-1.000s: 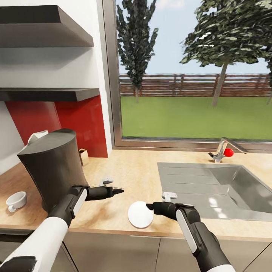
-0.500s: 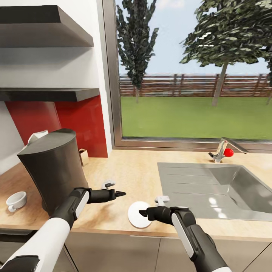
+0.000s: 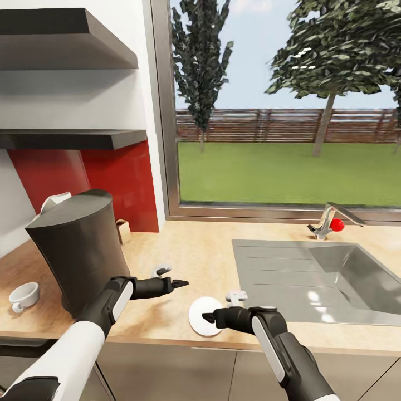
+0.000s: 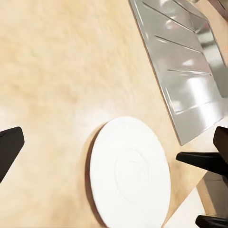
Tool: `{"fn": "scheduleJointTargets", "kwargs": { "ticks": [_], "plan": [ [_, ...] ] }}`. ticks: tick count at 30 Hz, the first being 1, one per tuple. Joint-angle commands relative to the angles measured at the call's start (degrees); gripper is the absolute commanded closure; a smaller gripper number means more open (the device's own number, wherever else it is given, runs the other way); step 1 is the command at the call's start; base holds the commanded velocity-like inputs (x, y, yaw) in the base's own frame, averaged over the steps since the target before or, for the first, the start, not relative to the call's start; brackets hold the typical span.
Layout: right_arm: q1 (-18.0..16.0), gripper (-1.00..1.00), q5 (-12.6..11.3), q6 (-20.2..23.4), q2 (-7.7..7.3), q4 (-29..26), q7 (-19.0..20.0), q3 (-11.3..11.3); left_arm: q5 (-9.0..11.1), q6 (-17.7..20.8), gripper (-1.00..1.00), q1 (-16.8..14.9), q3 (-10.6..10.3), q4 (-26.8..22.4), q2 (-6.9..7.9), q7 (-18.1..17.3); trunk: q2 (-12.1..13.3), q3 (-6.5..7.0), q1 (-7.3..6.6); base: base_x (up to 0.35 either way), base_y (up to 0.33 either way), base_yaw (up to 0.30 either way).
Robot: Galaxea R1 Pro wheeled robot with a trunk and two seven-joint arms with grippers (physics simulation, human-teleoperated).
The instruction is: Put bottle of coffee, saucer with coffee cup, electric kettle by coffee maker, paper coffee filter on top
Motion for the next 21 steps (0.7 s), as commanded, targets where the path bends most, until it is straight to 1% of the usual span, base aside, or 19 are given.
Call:
{"fn": "scheduleJointTargets", "kwargs": {
  "ticks": [1,6,7,9,11,14,15,16,21],
  "plan": [
    [-0.1,-1.0,0.1,0.3,0.02,0.0,0.3,-0.1,0.2,0.3,-1.0,-0.1,0.1,0.0,-0.08,-0.1,-0.1,-0.14,0.04,0.0,0.0,0.0],
    [0.0,-1.0,0.1,0.3,-0.02,0.3,0.6,-0.1,0.2,0.3,-1.0,-0.1,0.0,0.0,-1.04,-0.2,-0.1,-0.14,0.04,0.0,0.0,0.0],
    [0.0,-1.0,0.1,0.3,-0.15,0.7,0.7,-0.1,0.2,0.3,-1.0,-0.1,0.0,0.0,-1.22,-0.2,-0.1,-0.14,0.04,0.0,0.0,0.0],
    [0.0,-1.0,0.1,0.3,-0.98,1.4,1.4,-0.1,0.2,0.3,-1.0,-0.1,0.0,0.0,-1.4,-0.2,-0.1,-0.14,0.04,0.0,0.0,0.0],
    [0.0,-1.0,0.1,0.3,-1.85,1.7,3.5,-0.1,0.2,0.3,-1.0,-0.1,0.0,0.0,-1.47,-0.2,-0.1,-0.14,0.04,0.0,0.0,0.0],
    [0.0,-1.0,0.2,0.2,-3.52,2.0,8.7,-0.1,0.2,0.3,-1.0,-0.1,0.0,0.0,-1.51,-0.2,-0.1,-0.14,0.04,0.0,0.0,0.0],
    [0.0,-1.0,0.2,0.2,-3.76,2.0,9.6,-0.1,0.2,0.3,-1.0,-0.1,0.0,0.0,-1.51,-0.2,-0.1,-0.14,0.04,0.0,0.0,0.0],
    [0.0,-1.0,0.4,0.2,-4.41,2.1,11.9,-0.1,0.2,0.3,-1.0,-0.1,-0.1,0.0,-1.57,-0.2,-0.1,-0.14,0.04,0.0,0.0,0.0],
    [0.0,-1.0,0.6,0.3,-4.78,2.1,13.0,-0.1,0.2,0.2,-1.0,-0.1,-0.1,0.3,-2.42,-0.1,-0.1,-0.14,0.04,0.0,0.0,0.0]
  ]
}}
